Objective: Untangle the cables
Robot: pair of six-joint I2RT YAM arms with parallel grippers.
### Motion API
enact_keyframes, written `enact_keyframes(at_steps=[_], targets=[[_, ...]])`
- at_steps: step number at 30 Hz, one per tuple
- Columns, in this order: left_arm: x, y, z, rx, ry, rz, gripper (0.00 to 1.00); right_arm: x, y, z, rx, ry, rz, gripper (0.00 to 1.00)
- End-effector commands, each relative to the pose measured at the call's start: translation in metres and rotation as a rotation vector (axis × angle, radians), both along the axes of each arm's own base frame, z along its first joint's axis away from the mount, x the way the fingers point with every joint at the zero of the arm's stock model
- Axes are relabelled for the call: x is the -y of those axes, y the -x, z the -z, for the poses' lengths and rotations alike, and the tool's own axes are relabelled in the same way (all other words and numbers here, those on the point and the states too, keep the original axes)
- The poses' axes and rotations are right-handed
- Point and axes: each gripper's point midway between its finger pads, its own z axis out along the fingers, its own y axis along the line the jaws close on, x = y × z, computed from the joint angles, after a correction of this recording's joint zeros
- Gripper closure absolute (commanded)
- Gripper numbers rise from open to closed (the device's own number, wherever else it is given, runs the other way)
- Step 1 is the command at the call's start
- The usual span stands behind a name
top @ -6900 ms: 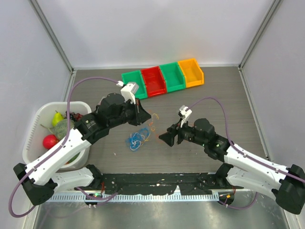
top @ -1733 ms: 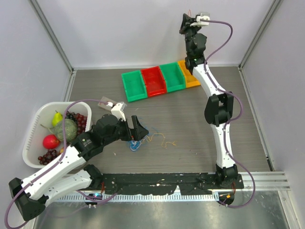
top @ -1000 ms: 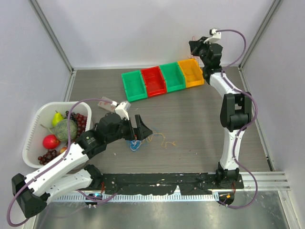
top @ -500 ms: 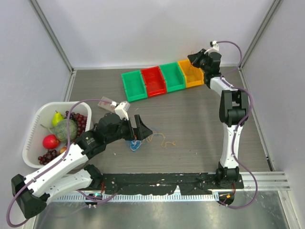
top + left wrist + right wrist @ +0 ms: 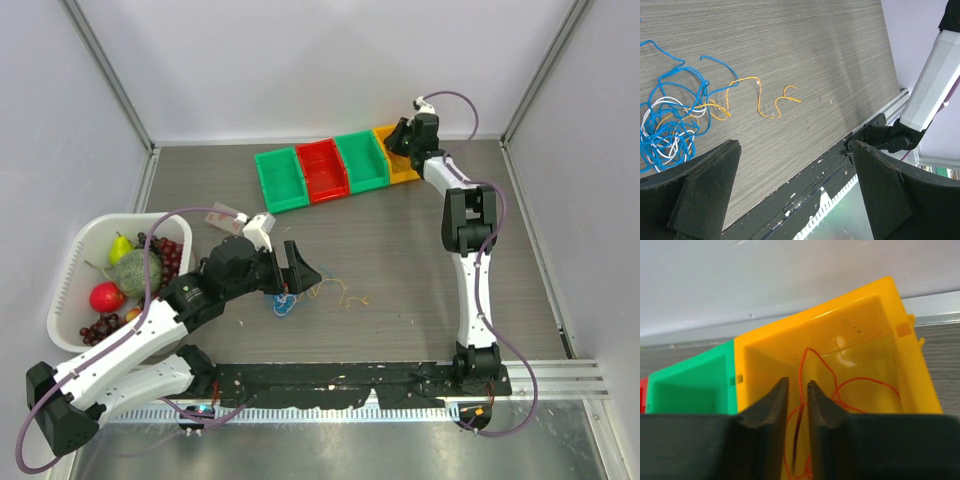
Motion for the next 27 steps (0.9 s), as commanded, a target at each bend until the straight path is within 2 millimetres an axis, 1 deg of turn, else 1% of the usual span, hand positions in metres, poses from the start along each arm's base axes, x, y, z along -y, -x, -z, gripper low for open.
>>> enact_keyframes(at_steps=[1, 2, 3, 4, 5, 6, 7, 8, 10, 11, 12, 13, 14, 15, 16, 17, 18, 19, 20, 21, 22, 23, 24, 25, 26, 27], targets=[[0.006, -0.004, -0.011, 0.025, 0.047, -0.001, 0.0, -0.006, 0.01, -0.044, -0.066, 0.137, 0.051, 0.63], [0.005, -0.004, -0.011, 0.023, 0.048, -0.002, 0.0, -0.006, 0.012, -0.056, -0.065, 0.149, 0.074, 0.61], [0.005, -0.003, -0.012, 0.024, 0.055, -0.002, 0.0, -0.004, 0.02, -0.061, -0.095, 0.158, 0.083, 0.54], [0.005, -0.003, -0.013, 0.026, 0.057, -0.005, 0.0, -0.006, 0.027, -0.06, -0.127, 0.16, 0.08, 0.5], [0.004, -0.003, -0.016, 0.03, 0.06, -0.008, 0.0, -0.006, 0.031, -0.068, -0.129, 0.166, 0.079, 0.44], [0.003, -0.003, -0.018, 0.035, 0.054, -0.008, 0.0, -0.006, 0.037, -0.073, -0.154, 0.183, 0.076, 0.4], [0.001, -0.003, -0.016, 0.03, 0.034, -0.01, 0.0, 0.0, 0.039, -0.079, -0.156, 0.205, 0.108, 0.38], [-0.002, -0.002, -0.016, 0.025, 0.014, -0.012, 0.0, 0.002, 0.045, -0.079, -0.181, 0.226, 0.104, 0.32], [-0.006, 0.0, -0.016, 0.014, -0.009, -0.016, 0.0, 0.004, 0.052, -0.085, -0.197, 0.249, 0.104, 0.28], [-0.008, 0.001, -0.017, 0.012, -0.01, -0.02, 0.0, 0.005, 0.055, -0.094, -0.188, 0.26, 0.105, 0.27], [-0.01, 0.003, -0.019, 0.012, -0.002, -0.023, 0.0, 0.006, 0.06, -0.094, -0.2, 0.27, 0.106, 0.25], [-0.011, 0.004, -0.021, 0.013, 0.008, -0.028, 0.0, 0.008, 0.063, -0.104, -0.19, 0.278, 0.117, 0.25], [-0.013, 0.007, -0.023, 0.016, 0.021, -0.031, 0.0, 0.011, 0.069, -0.105, -0.208, 0.294, 0.127, 0.25], [-0.015, 0.008, -0.022, 0.015, 0.028, -0.037, 0.0, 0.016, 0.072, -0.121, -0.19, 0.309, 0.154, 0.25], [-0.017, 0.009, -0.02, 0.008, 0.03, -0.046, 0.0, 0.026, 0.083, -0.134, -0.198, 0.334, 0.197, 0.24], [-0.018, 0.011, -0.015, -0.007, 0.016, -0.045, 0.0, 0.027, 0.09, -0.135, -0.213, 0.343, 0.213, 0.24], [-0.021, 0.013, -0.01, -0.027, -0.006, -0.049, 0.0, 0.032, 0.105, -0.158, -0.202, 0.344, 0.236, 0.25], [-0.023, 0.014, -0.004, -0.049, -0.03, -0.052, 0.0, 0.024, 0.124, -0.141, -0.258, 0.355, 0.224, 0.25], [-0.025, 0.016, 0.002, -0.069, -0.049, -0.053, 0.0, 0.019, 0.14, -0.17, -0.205, 0.334, 0.222, 0.25], [-0.025, 0.017, 0.008, -0.083, -0.064, -0.052, 0.0, -0.003, 0.162, -0.14, -0.243, 0.341, 0.168, 0.25], [-0.026, 0.016, 0.011, -0.088, -0.072, -0.06, 0.0, -0.028, 0.188, -0.176, -0.154, 0.295, 0.105, 0.25], [-0.026, 0.013, 0.013, -0.087, -0.077, -0.071, 0.0, -0.036, 0.209, -0.132, -0.219, 0.283, 0.077, 0.26], [-0.024, 0.011, 0.015, -0.091, -0.078, -0.075, 0.0, -0.059, 0.238, -0.15, -0.175, 0.207, 0.007, 0.26], [-0.024, 0.008, 0.017, -0.089, -0.081, -0.083, 0.01, -0.068, 0.259, -0.121, -0.206, 0.198, -0.031, 0.28], [-0.02, 0.006, 0.021, -0.097, -0.089, -0.08, 0.02, -0.083, 0.286, -0.131, -0.18, 0.169, -0.085, 0.28], [-0.018, 0.003, 0.024, -0.106, -0.095, -0.083, 0.04, -0.087, 0.309, -0.103, -0.224, 0.193, -0.118, 0.28]])
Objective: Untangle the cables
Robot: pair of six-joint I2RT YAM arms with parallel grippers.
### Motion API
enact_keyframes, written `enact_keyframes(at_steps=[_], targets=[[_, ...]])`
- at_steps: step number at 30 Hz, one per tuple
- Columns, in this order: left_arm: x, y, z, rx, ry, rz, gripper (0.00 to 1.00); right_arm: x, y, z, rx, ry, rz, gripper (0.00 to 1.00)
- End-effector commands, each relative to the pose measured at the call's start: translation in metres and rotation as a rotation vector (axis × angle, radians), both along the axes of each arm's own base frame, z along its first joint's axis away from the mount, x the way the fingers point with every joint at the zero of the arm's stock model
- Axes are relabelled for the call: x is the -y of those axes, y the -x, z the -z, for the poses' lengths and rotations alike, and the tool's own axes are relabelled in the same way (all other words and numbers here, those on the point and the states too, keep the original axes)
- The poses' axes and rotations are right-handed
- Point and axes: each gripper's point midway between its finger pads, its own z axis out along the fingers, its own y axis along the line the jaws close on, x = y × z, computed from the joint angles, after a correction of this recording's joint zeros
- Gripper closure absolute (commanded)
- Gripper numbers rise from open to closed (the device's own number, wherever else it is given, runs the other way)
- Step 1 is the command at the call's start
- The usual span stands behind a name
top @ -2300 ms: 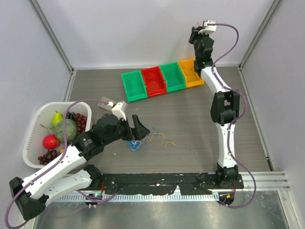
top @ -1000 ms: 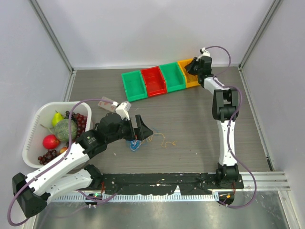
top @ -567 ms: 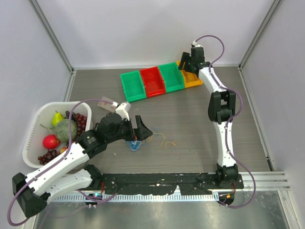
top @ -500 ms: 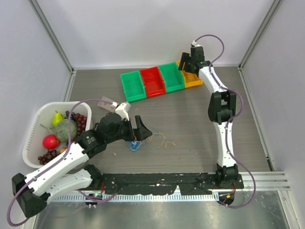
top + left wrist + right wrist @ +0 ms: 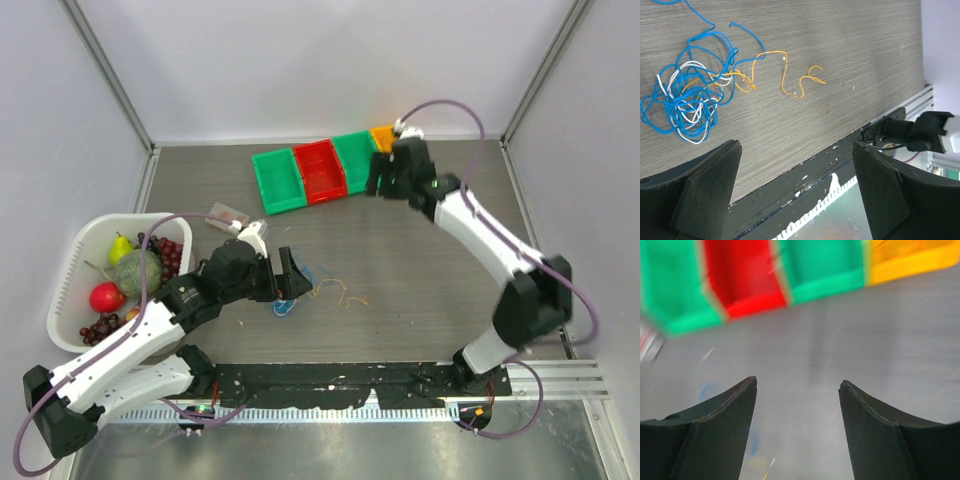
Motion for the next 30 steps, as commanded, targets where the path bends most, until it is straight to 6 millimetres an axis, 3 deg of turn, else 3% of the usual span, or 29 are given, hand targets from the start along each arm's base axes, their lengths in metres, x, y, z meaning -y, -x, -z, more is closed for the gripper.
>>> enact_keyframes(at_steps=[1, 2, 3, 4, 5, 7, 8, 9, 11, 14, 15, 19, 25, 26, 30], targets=[[0.002, -0.017, 0.012, -0.01, -0.043, -0.062, 0.05, -0.065, 0.094, 0.012, 0.028, -0.117, -0.188, 0.29], [0.001, -0.021, 0.017, -0.017, -0.063, -0.076, 0.07, -0.063, 0.117, 0.039, -0.021, -0.089, -0.202, 0.29], [0.0, -0.026, 0.022, -0.023, -0.085, -0.099, 0.08, -0.081, 0.141, 0.036, -0.02, -0.132, -0.272, 0.29], [0.0, -0.03, 0.026, -0.028, -0.098, -0.116, 0.1, -0.083, 0.165, 0.058, -0.072, -0.145, -0.317, 0.3], [0.003, -0.032, 0.029, -0.031, -0.098, -0.119, 0.14, -0.09, 0.183, 0.052, -0.067, -0.191, -0.334, 0.31], [0.012, -0.039, 0.032, -0.026, -0.073, -0.118, 0.16, -0.077, 0.216, 0.081, -0.129, -0.207, -0.276, 0.31], [0.016, -0.042, 0.035, -0.024, -0.062, -0.119, 0.16, -0.074, 0.224, 0.072, -0.113, -0.249, -0.259, 0.31], [0.019, -0.045, 0.037, -0.017, -0.052, -0.121, 0.17, -0.069, 0.234, 0.085, -0.154, -0.277, -0.217, 0.31], [0.023, -0.049, 0.045, -0.015, -0.045, -0.123, 0.16, -0.059, 0.246, 0.089, -0.199, -0.369, -0.109, 0.29], [0.032, -0.052, 0.051, -0.012, -0.012, -0.115, 0.13, -0.073, 0.262, 0.094, -0.274, -0.617, -0.037, 0.27], [0.035, -0.053, 0.052, -0.017, -0.001, -0.112, 0.14, -0.076, 0.264, 0.103, -0.281, -0.664, -0.029, 0.27], [0.057, -0.05, 0.057, -0.059, 0.051, -0.042, 0.2, -0.091, 0.266, 0.106, -0.284, -0.879, 0.017, 0.28], [0.058, -0.047, 0.074, -0.12, 0.033, -0.058, 0.24, -0.097, 0.268, 0.121, -0.273, -0.964, 0.135, 0.3], [0.056, -0.048, 0.076, -0.13, 0.034, -0.075, 0.23, -0.095, 0.271, 0.129, -0.284, -0.975, 0.155, 0.35], [0.057, -0.045, 0.083, -0.169, 0.039, -0.096, 0.22, -0.095, 0.261, 0.138, -0.272, -1.009, 0.264, 0.37]])
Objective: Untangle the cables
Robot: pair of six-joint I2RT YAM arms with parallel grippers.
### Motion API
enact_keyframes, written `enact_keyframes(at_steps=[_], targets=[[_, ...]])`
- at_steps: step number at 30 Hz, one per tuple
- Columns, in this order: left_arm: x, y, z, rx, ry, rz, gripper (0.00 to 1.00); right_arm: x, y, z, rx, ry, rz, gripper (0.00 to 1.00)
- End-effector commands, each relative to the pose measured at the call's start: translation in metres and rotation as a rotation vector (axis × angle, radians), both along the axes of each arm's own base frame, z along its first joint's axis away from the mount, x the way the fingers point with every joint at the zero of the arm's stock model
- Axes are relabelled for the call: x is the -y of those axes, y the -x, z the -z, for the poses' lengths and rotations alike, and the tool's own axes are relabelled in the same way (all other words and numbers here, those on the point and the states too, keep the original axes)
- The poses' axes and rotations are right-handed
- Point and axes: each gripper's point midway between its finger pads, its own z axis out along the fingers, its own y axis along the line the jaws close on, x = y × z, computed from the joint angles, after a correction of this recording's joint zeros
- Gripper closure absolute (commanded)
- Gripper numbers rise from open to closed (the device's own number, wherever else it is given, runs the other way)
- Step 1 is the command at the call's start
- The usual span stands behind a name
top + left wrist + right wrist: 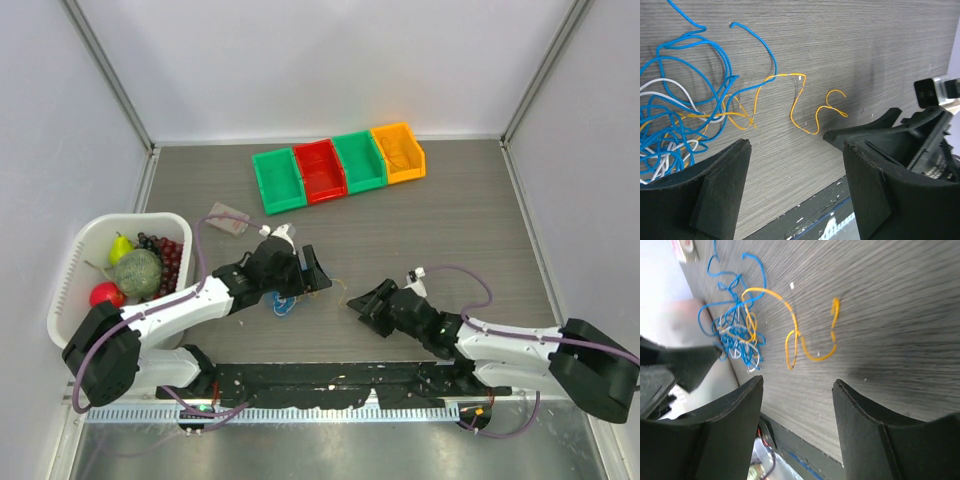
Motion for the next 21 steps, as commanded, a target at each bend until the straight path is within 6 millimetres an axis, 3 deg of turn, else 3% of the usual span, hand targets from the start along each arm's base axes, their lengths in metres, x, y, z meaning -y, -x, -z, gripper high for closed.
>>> enact_keyframes(at_steps=[1, 9, 11, 12, 13, 15, 18, 19, 20, 21], targets=[[0.009, -0.002, -0.006, 0.0, 0.059, -0.024, 0.22, 0.0, -0.03, -0.009, 0.009, -0.105, 0.22, 0.37], [-0.003, 0.01, -0.013, 0.048, 0.067, -0.004, 0.21, -0.021, -0.043, 0.006, 0.061, 0.012, 0.17, 0.39], [-0.003, 0.014, -0.015, 0.058, 0.079, 0.013, 0.22, -0.02, -0.045, 0.011, 0.071, 0.044, 0.169, 0.46], [-0.001, 0.015, -0.017, 0.065, 0.086, 0.034, 0.24, -0.02, -0.046, 0.012, 0.084, 0.064, 0.159, 0.56], [0.001, 0.016, -0.02, 0.077, 0.091, 0.054, 0.24, -0.02, -0.046, 0.011, 0.094, 0.073, 0.152, 0.77], [0.004, 0.015, -0.021, 0.083, 0.067, 0.087, 0.27, -0.022, -0.045, 0.002, 0.136, 0.089, 0.113, 0.99], [0.013, 0.01, -0.033, 0.183, -0.044, 0.197, 0.33, -0.021, -0.04, -0.019, 0.226, 0.096, 0.038, 0.99], [0.01, 0.004, -0.033, 0.255, -0.131, 0.217, 0.34, -0.02, -0.036, -0.02, 0.239, 0.102, 0.01, 0.99], [0.007, 0.0, -0.035, 0.313, -0.207, 0.232, 0.35, -0.02, -0.035, -0.038, 0.304, 0.084, -0.017, 0.99], [0.005, -0.003, -0.038, 0.374, -0.266, 0.261, 0.35, -0.017, -0.033, -0.042, 0.322, 0.092, -0.031, 0.99]])
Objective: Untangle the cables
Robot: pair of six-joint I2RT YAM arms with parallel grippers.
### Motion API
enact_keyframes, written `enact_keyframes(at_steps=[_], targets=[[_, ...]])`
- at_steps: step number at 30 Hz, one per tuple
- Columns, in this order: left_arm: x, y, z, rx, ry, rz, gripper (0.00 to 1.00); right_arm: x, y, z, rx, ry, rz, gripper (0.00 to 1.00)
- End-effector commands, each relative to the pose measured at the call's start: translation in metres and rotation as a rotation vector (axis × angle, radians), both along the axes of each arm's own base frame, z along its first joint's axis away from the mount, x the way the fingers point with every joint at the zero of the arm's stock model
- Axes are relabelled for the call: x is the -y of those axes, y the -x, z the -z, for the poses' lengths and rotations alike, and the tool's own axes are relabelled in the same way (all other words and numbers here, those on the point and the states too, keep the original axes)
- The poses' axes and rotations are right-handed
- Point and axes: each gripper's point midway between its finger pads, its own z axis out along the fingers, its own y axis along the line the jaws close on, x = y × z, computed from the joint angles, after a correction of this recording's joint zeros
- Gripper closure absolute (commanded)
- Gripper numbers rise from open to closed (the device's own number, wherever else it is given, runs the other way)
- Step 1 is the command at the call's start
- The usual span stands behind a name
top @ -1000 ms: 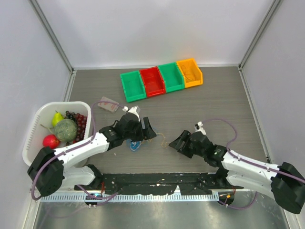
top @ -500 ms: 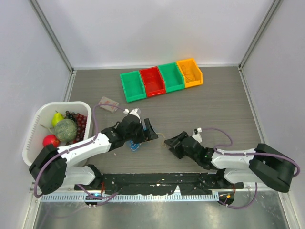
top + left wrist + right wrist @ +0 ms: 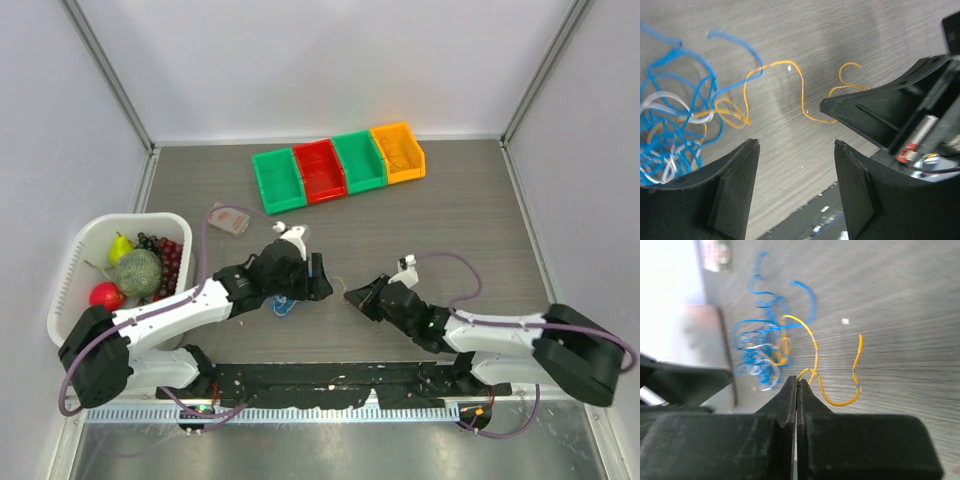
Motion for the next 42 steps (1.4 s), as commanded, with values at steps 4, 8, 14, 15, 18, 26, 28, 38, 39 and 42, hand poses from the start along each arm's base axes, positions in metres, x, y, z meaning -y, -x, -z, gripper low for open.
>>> enact_keyframes(at_steps=[4, 8, 14, 15, 18, 26, 28, 38, 39, 42], targets=[[0.013, -0.027, -0.037, 0.496, -0.26, 0.279, 0.26, 0.01, 0.0, -0.097, 0.305, 0.033, -0.118, 0.99], [0.034, -0.032, -0.043, 0.64, -0.219, 0.372, 0.21, 0.007, 0.004, -0.138, 0.385, 0.041, -0.183, 0.99], [0.036, -0.059, -0.028, 0.749, -0.305, 0.329, 0.27, -0.006, 0.013, -0.202, 0.453, -0.099, -0.231, 0.99], [0.034, -0.065, -0.025, 0.755, -0.329, 0.298, 0.29, -0.006, 0.014, -0.209, 0.462, -0.113, -0.231, 0.99], [0.03, -0.081, -0.011, 0.752, -0.387, 0.228, 0.41, -0.009, 0.016, -0.241, 0.502, -0.147, -0.248, 0.99], [0.011, -0.09, 0.049, 0.655, -0.496, 0.121, 0.51, 0.022, 0.02, -0.398, 0.775, -0.083, -0.227, 0.99], [-0.001, -0.09, 0.064, 0.619, -0.525, 0.084, 0.55, 0.039, 0.024, -0.458, 0.874, -0.081, -0.191, 0.99], [-0.037, -0.079, 0.094, 0.504, -0.54, -0.016, 0.61, 0.097, 0.035, -0.629, 1.192, -0.068, -0.006, 0.99], [-0.041, -0.078, 0.095, 0.502, -0.539, -0.02, 0.61, 0.101, 0.036, -0.636, 1.214, -0.059, 0.008, 0.99], [-0.05, -0.075, 0.102, 0.485, -0.546, -0.036, 0.61, 0.122, 0.046, -0.67, 1.284, -0.089, 0.069, 0.99]])
